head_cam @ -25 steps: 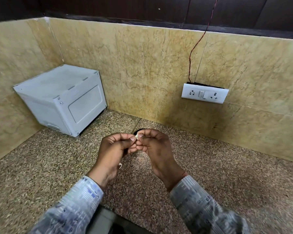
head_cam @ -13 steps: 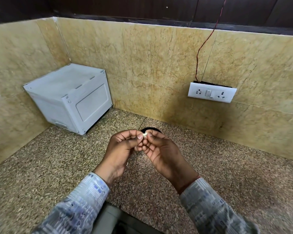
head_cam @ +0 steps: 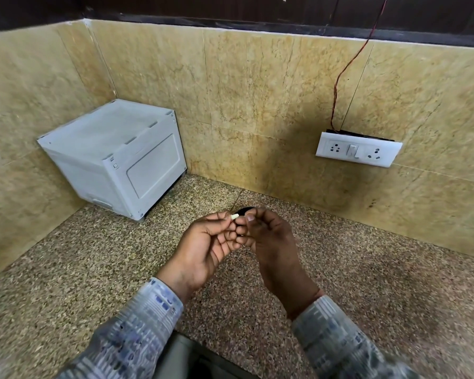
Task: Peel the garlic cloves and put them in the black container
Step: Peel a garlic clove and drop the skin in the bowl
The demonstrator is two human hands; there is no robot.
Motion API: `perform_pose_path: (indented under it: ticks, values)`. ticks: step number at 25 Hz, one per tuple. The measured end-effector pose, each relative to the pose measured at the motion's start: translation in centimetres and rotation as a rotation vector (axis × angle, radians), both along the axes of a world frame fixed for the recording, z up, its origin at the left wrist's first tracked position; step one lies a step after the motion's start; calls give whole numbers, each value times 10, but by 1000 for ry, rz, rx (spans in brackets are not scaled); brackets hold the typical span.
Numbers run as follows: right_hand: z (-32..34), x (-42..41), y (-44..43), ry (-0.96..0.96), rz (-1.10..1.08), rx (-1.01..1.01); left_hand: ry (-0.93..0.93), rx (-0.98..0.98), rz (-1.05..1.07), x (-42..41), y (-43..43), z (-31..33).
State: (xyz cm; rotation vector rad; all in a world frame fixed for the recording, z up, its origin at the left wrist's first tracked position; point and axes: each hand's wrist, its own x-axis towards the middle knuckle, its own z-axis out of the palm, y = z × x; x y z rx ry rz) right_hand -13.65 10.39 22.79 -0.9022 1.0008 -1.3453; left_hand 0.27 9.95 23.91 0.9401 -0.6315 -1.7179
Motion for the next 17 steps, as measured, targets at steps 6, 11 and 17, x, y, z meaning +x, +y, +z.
perform_pose_path:
  ticks: [6, 11, 17]
  values:
    - [-7, -7, -13, 161, 21, -148, -49, 10, 18, 3, -14, -12]
    - [-14, -4, -25, 148, 19, -5, -467, -256, -47, 19, -26, -23]
    - [-25, -9, -35, -128, 229, 320, -660, -386, -205, 41, -43, -42]
